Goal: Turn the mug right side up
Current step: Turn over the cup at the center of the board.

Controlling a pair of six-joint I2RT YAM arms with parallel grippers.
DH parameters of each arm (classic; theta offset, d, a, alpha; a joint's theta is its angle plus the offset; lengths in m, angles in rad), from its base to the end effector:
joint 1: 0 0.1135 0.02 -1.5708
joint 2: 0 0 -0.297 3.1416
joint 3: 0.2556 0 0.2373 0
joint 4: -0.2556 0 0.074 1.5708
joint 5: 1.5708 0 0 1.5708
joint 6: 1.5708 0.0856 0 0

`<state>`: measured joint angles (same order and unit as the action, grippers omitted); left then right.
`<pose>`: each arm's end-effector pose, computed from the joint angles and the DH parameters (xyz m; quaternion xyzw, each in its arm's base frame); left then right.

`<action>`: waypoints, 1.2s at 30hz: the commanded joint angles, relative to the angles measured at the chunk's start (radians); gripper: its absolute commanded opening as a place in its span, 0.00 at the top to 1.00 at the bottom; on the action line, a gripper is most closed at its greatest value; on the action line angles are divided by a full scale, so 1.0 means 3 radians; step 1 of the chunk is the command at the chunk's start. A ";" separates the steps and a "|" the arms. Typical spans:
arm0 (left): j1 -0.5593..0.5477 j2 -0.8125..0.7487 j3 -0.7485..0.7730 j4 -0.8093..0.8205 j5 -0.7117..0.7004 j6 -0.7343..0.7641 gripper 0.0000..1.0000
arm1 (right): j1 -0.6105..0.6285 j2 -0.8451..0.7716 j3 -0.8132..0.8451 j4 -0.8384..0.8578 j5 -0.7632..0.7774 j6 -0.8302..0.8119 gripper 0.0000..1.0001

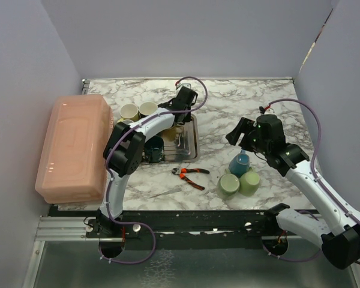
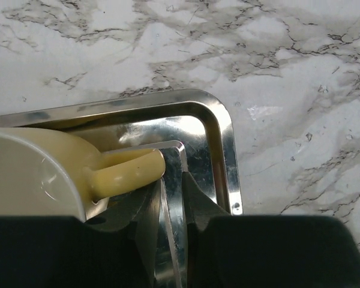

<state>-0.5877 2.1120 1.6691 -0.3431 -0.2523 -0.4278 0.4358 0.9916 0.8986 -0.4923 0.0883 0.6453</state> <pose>0.4421 -0.2689 0.2129 0.0253 0.9176 -0.0829 0.3880 0.2066 0.0879 0.3125 0.1128 0.8732 0.2099 0.4252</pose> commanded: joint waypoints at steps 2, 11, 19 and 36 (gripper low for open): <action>0.0041 0.0179 0.0295 0.0059 -0.0255 -0.0035 0.79 | 0.0015 0.0076 0.0095 -0.0090 0.0076 0.0026 0.26; 0.0092 0.0190 0.0293 0.0056 -0.0739 -0.0348 0.78 | 0.0015 0.0539 0.0319 -0.0590 0.0554 -0.0039 0.26; 0.0088 0.0090 0.0183 0.0209 -0.0034 -0.0235 0.71 | 0.0017 0.0775 0.0378 -0.0864 0.0927 -0.0102 0.25; 0.0062 -0.1360 -0.1140 0.0574 0.1022 -0.0277 0.48 | 0.0012 0.1008 0.0118 -0.0854 0.0112 -0.0159 0.22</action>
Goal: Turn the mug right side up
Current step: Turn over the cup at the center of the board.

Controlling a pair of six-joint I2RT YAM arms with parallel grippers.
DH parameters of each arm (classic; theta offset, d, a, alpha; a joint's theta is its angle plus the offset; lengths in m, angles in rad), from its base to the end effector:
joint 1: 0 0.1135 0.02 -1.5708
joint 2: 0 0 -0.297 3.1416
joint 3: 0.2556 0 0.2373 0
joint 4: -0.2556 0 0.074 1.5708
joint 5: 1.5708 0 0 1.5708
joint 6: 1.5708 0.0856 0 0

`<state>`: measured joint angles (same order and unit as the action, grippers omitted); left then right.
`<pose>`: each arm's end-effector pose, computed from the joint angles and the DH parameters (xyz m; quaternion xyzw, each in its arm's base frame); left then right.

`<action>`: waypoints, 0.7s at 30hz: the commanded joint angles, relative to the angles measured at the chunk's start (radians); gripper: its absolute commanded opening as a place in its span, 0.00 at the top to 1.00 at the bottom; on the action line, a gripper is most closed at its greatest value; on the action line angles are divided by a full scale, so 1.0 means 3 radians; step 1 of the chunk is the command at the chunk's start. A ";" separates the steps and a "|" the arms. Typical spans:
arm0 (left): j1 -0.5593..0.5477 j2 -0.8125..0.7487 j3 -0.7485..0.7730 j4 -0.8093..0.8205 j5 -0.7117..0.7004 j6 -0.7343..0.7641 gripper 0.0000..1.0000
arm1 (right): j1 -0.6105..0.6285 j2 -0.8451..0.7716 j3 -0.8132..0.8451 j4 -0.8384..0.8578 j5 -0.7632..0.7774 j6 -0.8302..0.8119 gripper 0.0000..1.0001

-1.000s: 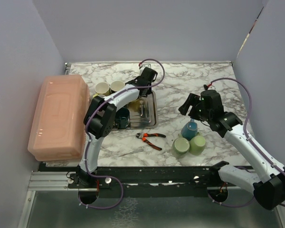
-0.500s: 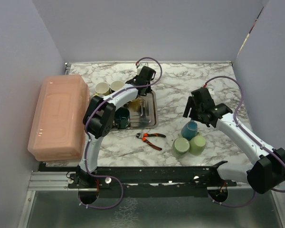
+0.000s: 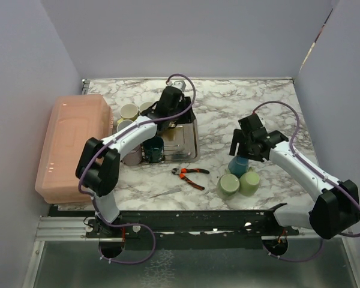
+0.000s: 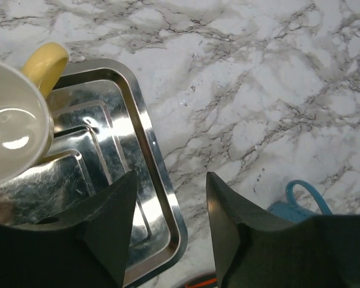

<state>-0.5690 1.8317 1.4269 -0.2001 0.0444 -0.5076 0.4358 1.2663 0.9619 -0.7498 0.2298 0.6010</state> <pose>0.3876 -0.2524 0.2745 0.0375 0.8847 -0.2549 0.3885 0.2310 0.0860 0.2484 0.1084 0.9548 0.0294 0.2753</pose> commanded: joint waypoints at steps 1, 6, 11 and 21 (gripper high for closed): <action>0.0000 -0.0546 -0.0439 0.0097 -0.0037 0.0003 0.46 | 0.0014 0.0121 -0.0083 0.0030 -0.0440 -0.0005 0.22; 0.0004 -0.1113 -0.0893 0.0087 -0.0418 0.0050 0.30 | 0.0012 0.0356 0.0113 0.0127 -0.0617 0.0011 0.26; 0.0005 -0.1518 -0.1136 -0.0018 -0.0631 0.0152 0.23 | 0.0015 0.0644 0.0370 0.0262 -0.0711 -0.0087 0.34; 0.0005 -0.1718 -0.1356 -0.0076 -0.0741 0.0199 0.18 | 0.0015 0.1073 0.0657 0.0474 -0.1283 -0.0846 0.41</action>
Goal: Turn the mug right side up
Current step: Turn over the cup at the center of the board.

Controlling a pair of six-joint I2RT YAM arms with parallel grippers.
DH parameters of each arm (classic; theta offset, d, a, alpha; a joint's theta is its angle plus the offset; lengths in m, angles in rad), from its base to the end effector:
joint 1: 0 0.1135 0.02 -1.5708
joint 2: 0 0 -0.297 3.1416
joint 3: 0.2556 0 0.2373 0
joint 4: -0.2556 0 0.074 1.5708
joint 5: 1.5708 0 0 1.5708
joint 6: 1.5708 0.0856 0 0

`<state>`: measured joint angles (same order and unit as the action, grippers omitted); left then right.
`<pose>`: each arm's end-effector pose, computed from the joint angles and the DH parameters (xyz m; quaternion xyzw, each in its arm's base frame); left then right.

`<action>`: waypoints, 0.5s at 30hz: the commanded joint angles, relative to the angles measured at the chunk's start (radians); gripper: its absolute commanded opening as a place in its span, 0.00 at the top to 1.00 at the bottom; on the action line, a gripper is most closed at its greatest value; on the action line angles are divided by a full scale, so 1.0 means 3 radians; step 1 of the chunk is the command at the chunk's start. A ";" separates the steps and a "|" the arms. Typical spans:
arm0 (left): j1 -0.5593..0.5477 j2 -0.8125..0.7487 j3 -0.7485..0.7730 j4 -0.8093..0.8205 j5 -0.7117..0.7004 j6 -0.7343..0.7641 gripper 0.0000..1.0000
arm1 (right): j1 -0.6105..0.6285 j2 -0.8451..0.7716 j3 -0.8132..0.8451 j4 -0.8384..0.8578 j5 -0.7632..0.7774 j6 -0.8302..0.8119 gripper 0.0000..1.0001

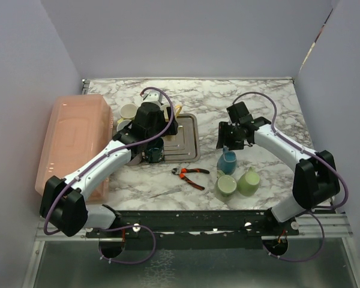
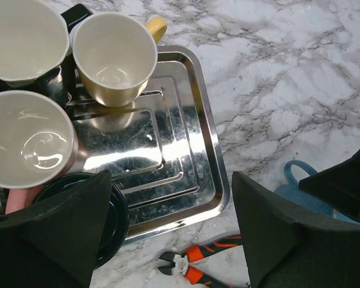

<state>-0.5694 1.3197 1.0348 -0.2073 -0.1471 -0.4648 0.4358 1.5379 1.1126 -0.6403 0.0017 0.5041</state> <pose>0.2790 -0.1637 0.3192 0.0071 0.8566 -0.1984 0.4764 0.2914 0.1355 0.2306 0.0333 0.9677 0.1124 0.2232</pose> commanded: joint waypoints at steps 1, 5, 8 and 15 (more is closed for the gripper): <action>0.0007 0.0001 -0.0045 -0.0052 -0.0085 0.0061 0.18 | 0.0022 0.0229 0.0212 0.0033 -0.0646 -0.0628 0.41; 0.0006 0.0019 -0.0043 -0.0052 -0.0050 0.0055 0.18 | 0.0090 0.0343 0.0381 -0.0246 -0.0686 -0.0850 0.40; 0.0006 0.0021 -0.0053 -0.0053 -0.0047 0.0055 0.17 | 0.0099 0.0350 0.0424 -0.0328 -0.0794 -0.0929 0.40; 0.0009 0.0034 -0.0064 -0.0055 -0.0054 0.0056 0.17 | 0.0228 0.0392 0.0547 -0.0431 -0.0785 -0.1015 0.44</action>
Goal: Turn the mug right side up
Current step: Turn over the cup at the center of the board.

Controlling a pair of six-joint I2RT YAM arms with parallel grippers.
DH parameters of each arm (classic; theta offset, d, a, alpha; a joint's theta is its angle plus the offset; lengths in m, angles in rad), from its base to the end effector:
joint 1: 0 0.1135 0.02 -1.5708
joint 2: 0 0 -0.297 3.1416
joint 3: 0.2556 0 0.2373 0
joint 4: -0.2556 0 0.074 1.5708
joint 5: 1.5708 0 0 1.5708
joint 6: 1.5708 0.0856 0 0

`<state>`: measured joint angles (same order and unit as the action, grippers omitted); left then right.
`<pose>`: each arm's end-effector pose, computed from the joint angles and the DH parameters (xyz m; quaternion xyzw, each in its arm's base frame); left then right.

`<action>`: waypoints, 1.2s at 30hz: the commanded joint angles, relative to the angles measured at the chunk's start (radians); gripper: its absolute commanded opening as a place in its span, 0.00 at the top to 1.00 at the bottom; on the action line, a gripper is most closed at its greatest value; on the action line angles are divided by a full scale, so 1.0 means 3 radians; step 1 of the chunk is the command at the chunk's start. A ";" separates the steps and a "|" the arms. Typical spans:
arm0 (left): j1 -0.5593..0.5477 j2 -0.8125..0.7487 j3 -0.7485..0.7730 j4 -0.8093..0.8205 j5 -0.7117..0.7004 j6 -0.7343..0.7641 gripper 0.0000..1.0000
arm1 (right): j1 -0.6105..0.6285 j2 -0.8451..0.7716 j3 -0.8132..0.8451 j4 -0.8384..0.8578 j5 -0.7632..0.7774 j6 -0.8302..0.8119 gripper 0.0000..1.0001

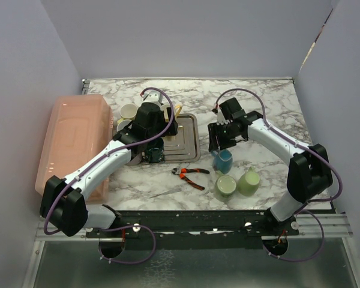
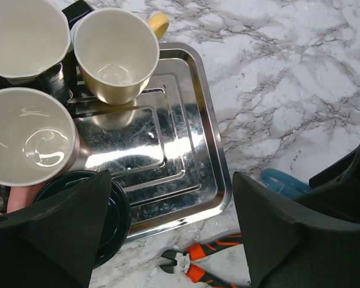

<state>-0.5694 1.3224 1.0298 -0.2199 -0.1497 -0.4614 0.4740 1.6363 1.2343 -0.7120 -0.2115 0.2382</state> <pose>0.2784 -0.1631 0.3148 0.0088 0.8616 -0.1919 0.4698 0.2977 0.1729 0.2337 -0.1377 0.9591 0.1749 0.1752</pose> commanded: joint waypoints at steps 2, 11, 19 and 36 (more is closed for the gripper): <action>0.0006 0.0016 -0.0052 -0.0011 -0.0052 0.0041 0.17 | 0.0169 0.0092 0.0180 -0.0234 0.0118 -0.0203 0.45; 0.0006 -0.0009 -0.0065 -0.0011 -0.0074 0.0043 0.16 | 0.0332 0.0435 0.0352 -0.0515 0.0859 -0.0756 0.60; 0.0007 0.0005 -0.0068 -0.0011 -0.0062 0.0042 0.16 | 0.0339 0.0516 0.0495 -0.0484 0.0960 -0.1176 0.84; 0.0006 0.0029 -0.0089 -0.0008 0.0002 0.0003 0.16 | -0.0058 0.0934 0.0818 -0.0518 0.1711 0.0281 0.95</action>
<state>-0.5694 1.3228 1.0168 -0.2237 -0.1501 -0.4591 0.5217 1.8759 1.4693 -0.8692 0.2085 0.1551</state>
